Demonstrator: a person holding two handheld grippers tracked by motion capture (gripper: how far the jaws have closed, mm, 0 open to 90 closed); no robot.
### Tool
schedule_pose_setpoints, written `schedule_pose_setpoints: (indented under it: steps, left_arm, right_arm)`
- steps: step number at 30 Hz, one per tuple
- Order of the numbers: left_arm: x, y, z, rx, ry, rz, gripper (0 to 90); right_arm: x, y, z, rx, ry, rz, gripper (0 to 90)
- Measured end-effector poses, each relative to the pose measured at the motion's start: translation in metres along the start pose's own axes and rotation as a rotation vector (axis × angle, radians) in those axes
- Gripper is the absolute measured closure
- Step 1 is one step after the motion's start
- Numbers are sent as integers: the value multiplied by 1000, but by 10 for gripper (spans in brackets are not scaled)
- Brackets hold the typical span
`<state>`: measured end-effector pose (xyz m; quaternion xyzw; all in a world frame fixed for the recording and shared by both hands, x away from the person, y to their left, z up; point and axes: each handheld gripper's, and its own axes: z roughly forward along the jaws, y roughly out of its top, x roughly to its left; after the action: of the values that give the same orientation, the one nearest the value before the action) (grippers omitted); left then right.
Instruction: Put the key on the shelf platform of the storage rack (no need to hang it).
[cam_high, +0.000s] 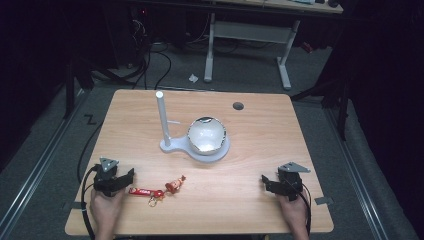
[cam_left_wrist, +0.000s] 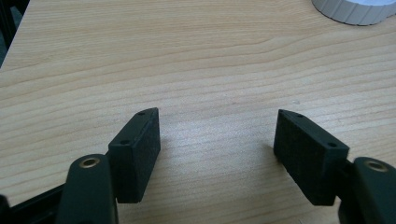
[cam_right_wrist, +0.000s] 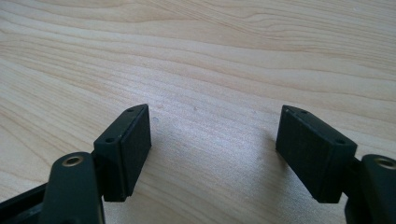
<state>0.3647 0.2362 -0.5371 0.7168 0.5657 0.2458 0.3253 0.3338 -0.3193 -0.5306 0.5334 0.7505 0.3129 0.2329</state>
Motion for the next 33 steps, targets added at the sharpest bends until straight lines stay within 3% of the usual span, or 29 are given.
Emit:
schedule_pose_setpoints:
  steps: [29, 33]
  left_arm:
    - [0, 0, 0, 2, -11, 4, 296]
    - [1, 0, 0, -2, -20, -11, 295]
  right_arm:
    - [0, 0, 0, 0, 1, 0, 268]
    - [0, 0, 0, 0, 2, 0, 267]
